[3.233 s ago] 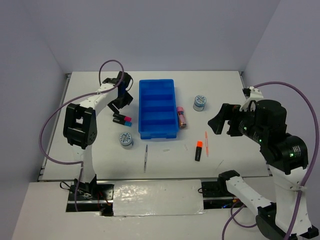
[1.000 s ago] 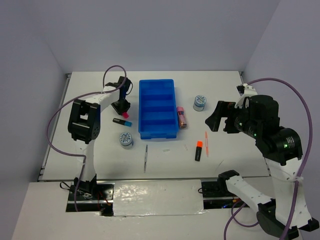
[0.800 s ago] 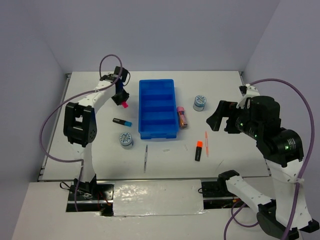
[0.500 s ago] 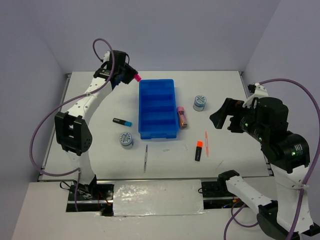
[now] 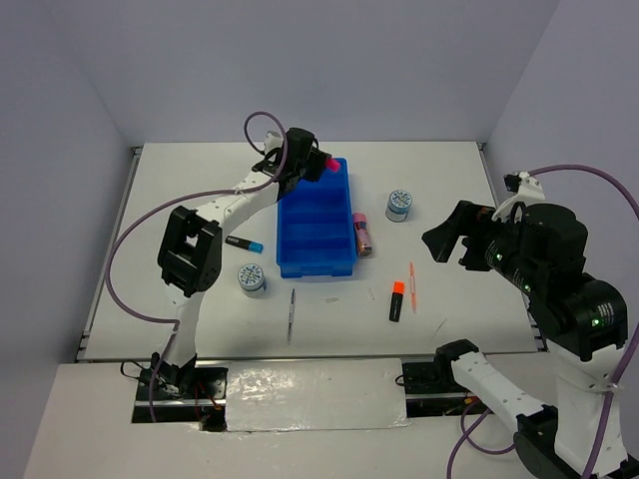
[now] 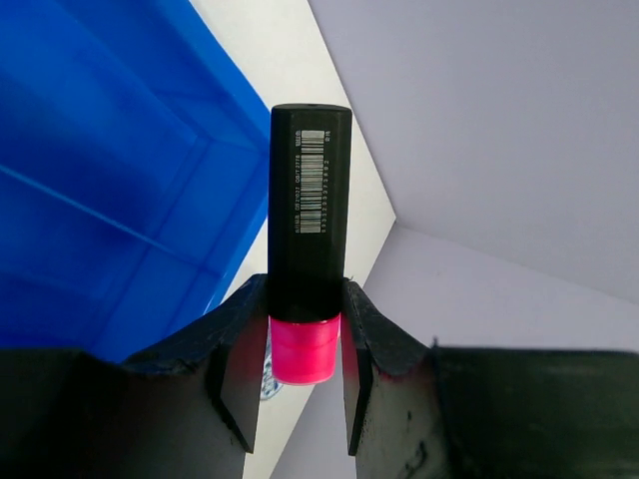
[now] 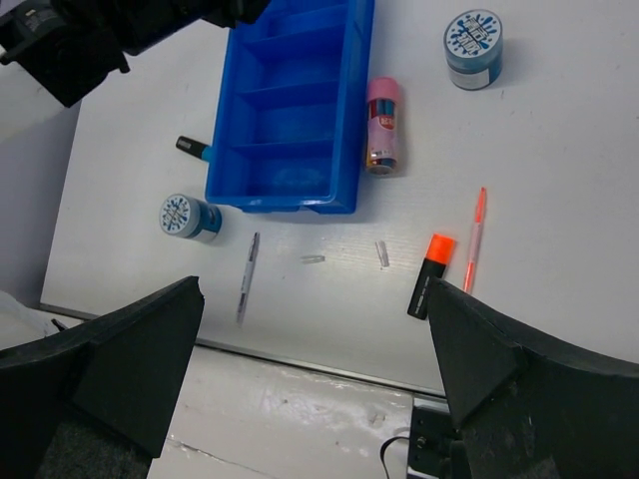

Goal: Sort the stationery into containers
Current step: Place the stationery in the storage box.

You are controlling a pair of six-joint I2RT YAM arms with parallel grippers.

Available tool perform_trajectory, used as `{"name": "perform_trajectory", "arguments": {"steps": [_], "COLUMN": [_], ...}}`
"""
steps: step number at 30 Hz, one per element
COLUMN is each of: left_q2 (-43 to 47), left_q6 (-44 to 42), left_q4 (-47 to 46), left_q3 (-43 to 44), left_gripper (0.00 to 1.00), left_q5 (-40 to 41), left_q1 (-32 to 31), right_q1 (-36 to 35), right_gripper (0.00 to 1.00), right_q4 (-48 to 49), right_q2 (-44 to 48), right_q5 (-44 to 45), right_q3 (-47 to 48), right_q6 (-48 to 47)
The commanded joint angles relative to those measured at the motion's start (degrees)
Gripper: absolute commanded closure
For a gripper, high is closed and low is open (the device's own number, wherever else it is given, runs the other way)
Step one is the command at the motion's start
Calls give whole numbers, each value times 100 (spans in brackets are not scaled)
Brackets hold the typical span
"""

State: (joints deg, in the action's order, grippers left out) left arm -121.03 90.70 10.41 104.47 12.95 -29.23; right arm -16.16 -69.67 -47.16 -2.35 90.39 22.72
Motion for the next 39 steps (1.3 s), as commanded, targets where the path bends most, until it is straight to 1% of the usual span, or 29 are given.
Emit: {"name": "perform_trajectory", "arguments": {"steps": [1, 3, 6, 8, 9, 12, 14, 15, 16, 18, 19, 20, 23, 24, 25, 28, 29, 30, 31, 32, 33, 34, 35, 36, 37, 38, 39], "left_q2": [-148, -227, -411, -535, -683, -903, -966, -1018, -1027, -993, -975, -966, -887, -826, -782, -527, -326, -229, -132, 69, 210, 386, 840, 1123, 1361, 1850, 2055], "left_q6": [528, 581, 616, 494, 484, 414, 370, 361, 370, 335, 343, 352, 335, 309, 256, 125, 19, -86, -218, -219, -167, -10, 88, 141, 237, 247, 186], "left_q4": [-734, -892, -989, -1225, -1148, -1182, -1156, -1069, -1059, -1077, -1094, -1086, -1059, -885, -840, -611, -454, -139, 377, 1661, 2266, 2777, 3191, 3699, 3844, 3958, 3959], "left_q3": [4, -154, -164, -59, 29, 232, 311, 346, 346, 294, 250, 250, 328, 407, 530, 628, 654, 906, 1135, 1329, 1487, 1393, 1184, 520, 113, -256, -956], "left_gripper": [100, 100, 98, 95, 94, 88, 79, 69, 61, 49, 38, 34, 19, 15, 1, 1, 1, 1, 1, 1, 1, 1, 1, 1, 1, 1, 1], "left_q5": [410, 453, 428, 358, 340, 270, 278, 243, 234, 278, 270, 278, 261, 269, 322, 366, 384, 436, 628, 752, 840, 910, 937, 894, 815, 666, 595], "left_q1": [23, 23, 40, 49, 49, 49, 67, 84, 84, 84, 84, 84, 84, 84, 76, 93, 102, 119, 137, 224, 295, 400, 523, 828, 1006, 1155, 1409], "right_q1": [-45, -45, -45, -45, -45, -36, -45, -45, -45, -45, -45, -45, -45, -45, -45, -45, -45, -45, -45, -45, -45, -45, -45, -54, -45, -54, -45], "right_gripper": [0, 0, 0, 0, 0, 0, 0, 0, 0, 0, 0, 0, 0, 0, 0, 0, 0, 0, 0, 0, 0, 0, 0, 0, 0, 0, 0], "right_q4": [68, 67, 76, 94, 120, 103, 85, 85, 85, 111, 120, 138, 164, 190, 208, 287, 305, 366, 401, 488, 524, 559, 629, 656, 691, 752, 770], "right_q2": [66, 92, 93, 84, 75, 22, -13, -22, -39, -39, -48, -65, -136, -162, -171, -189, -197, -197, -189, -189, -189, -215, -215, -232, -233, -241, -267], "right_q5": [-20, -55, -169, -213, -239, -266, -275, -275, -275, -266, -275, -292, -336, -345, -354, -389, -398, -415, -424, -459, -468, -486, -529, -547, -556, -591, -626], "right_q3": [111, 58, 14, -12, -21, -13, 5, -4, -12, -30, -30, -39, -21, -21, -21, -65, -83, -100, -170, -223, -267, -354, -399, -486, -522, -566, -627], "right_q6": [13, 4, 4, -4, -39, -109, -154, -197, -215, -242, -242, -259, -286, -294, -303, -295, -277, -277, -268, -242, -224, -181, -163, -137, -101, -92, -92]}}
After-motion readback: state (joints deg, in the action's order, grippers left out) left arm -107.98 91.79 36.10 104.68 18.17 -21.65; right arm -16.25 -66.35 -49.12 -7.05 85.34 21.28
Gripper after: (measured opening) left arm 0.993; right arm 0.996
